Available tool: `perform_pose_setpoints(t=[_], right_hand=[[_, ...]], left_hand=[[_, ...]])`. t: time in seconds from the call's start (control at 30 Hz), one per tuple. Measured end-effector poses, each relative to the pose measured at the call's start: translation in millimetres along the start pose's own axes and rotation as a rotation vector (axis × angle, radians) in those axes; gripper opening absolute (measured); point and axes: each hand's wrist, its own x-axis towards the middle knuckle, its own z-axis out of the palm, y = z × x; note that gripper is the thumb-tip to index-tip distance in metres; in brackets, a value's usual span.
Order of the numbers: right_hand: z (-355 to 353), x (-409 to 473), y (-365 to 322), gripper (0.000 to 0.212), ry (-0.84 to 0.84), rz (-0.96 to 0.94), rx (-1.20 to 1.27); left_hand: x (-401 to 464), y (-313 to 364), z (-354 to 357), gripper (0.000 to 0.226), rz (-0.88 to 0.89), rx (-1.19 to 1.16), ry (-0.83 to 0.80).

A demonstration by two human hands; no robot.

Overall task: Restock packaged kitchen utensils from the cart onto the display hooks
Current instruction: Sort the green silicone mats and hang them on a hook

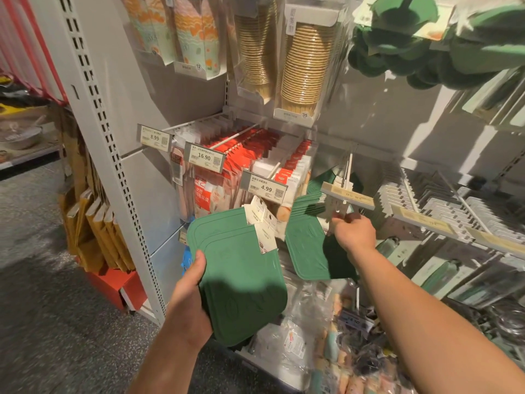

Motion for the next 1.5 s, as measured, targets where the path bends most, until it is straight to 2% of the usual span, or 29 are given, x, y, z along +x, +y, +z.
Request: perform_pose_setpoints(t=[0.07,0.23,0.3,0.37,0.47,0.57,0.67,0.73,0.8,0.9,1.07,1.2,1.3,1.47,1.5], right_hand=[[-3,-2,-1,0.022,-0.001,0.007,-0.020],[0,-13,13,0.052,0.019,-0.095,-0.117],[6,-25,19,0.066,0.061,-0.113,-0.166],[11,-44,23,0.069,0.145,-0.158,-0.165],[18,-68,26,0.061,0.187,-0.302,-0.108],[25,-81,21,0.040,-0.051,-0.343,0.042],[34,-92,11,0.025,-0.325,-0.213,0.229],[41,-97,11,0.017,-0.408,-0.137,0.333],[47,-101,10,0.017,-0.415,-0.098,0.439],[49,-102,10,0.010,-0.327,-0.070,0.509],[45,-97,15,0.022,-0.276,-0.127,0.452],[34,-97,18,0.010,-0.297,-0.174,0.444],[30,-97,24,0.020,-0.324,-0.194,0.512],[18,-96,24,0.009,-0.256,-0.257,0.459],[14,-95,24,0.014,-0.235,-0.274,0.437]], left_hand=[[0,-2,-1,0.043,-0.001,0.008,-0.010],[-1,-4,-3,0.043,-0.005,0.003,-0.039],[0,-6,-3,0.044,0.000,0.015,-0.044],[1,-8,-3,0.045,0.005,0.031,-0.046],[3,-10,-1,0.045,0.007,0.061,-0.065],[5,-13,1,0.046,-0.004,0.091,-0.085],[8,-17,3,0.046,-0.001,0.100,-0.091],[8,-18,6,0.046,0.005,0.108,-0.113],[9,-17,5,0.043,0.024,0.126,-0.114],[16,-19,0,0.044,0.052,0.132,-0.079],[25,-21,-3,0.039,0.058,0.177,-0.067],[30,-22,-1,0.042,0.066,0.179,-0.066],[35,-25,2,0.036,0.067,0.202,-0.047],[41,-33,8,0.031,0.043,0.236,-0.049],[42,-34,11,0.031,0.034,0.237,-0.056]])
